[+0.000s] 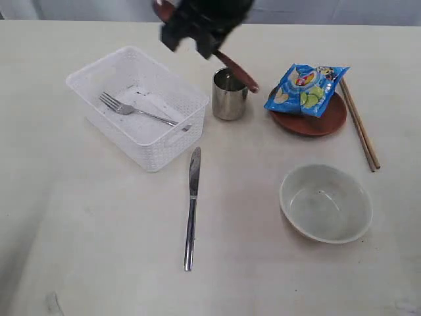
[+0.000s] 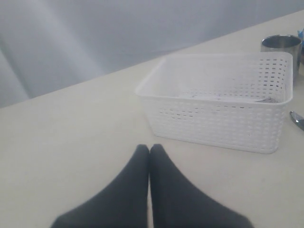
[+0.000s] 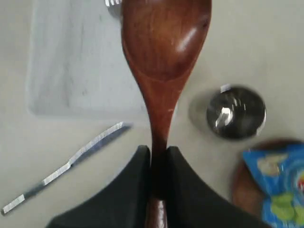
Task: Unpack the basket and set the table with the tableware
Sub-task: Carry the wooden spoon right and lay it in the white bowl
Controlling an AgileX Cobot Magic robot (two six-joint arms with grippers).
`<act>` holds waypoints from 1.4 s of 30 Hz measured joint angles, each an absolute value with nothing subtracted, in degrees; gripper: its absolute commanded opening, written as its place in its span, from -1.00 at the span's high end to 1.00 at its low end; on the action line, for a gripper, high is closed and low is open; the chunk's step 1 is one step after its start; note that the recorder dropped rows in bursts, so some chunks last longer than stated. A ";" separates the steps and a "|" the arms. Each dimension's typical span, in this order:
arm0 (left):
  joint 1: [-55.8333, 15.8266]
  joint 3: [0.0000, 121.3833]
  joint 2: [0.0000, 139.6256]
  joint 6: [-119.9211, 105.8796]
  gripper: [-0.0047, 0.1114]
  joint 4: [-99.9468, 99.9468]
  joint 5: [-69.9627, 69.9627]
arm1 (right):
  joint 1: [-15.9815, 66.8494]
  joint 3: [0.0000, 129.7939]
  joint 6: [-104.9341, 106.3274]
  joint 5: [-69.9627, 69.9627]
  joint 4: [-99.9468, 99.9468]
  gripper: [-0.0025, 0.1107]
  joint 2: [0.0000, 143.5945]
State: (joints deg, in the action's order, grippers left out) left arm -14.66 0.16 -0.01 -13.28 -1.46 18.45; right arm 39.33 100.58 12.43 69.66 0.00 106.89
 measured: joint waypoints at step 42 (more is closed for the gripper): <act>-14.66 0.16 -0.01 -13.28 0.92 -1.46 18.45 | 33.04 39.95 32.96 54.69 -24.57 0.96 84.55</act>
State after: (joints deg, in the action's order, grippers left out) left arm -14.66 0.16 -0.01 -13.28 -1.46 18.45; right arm 33.04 39.95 32.96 54.69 -24.57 84.55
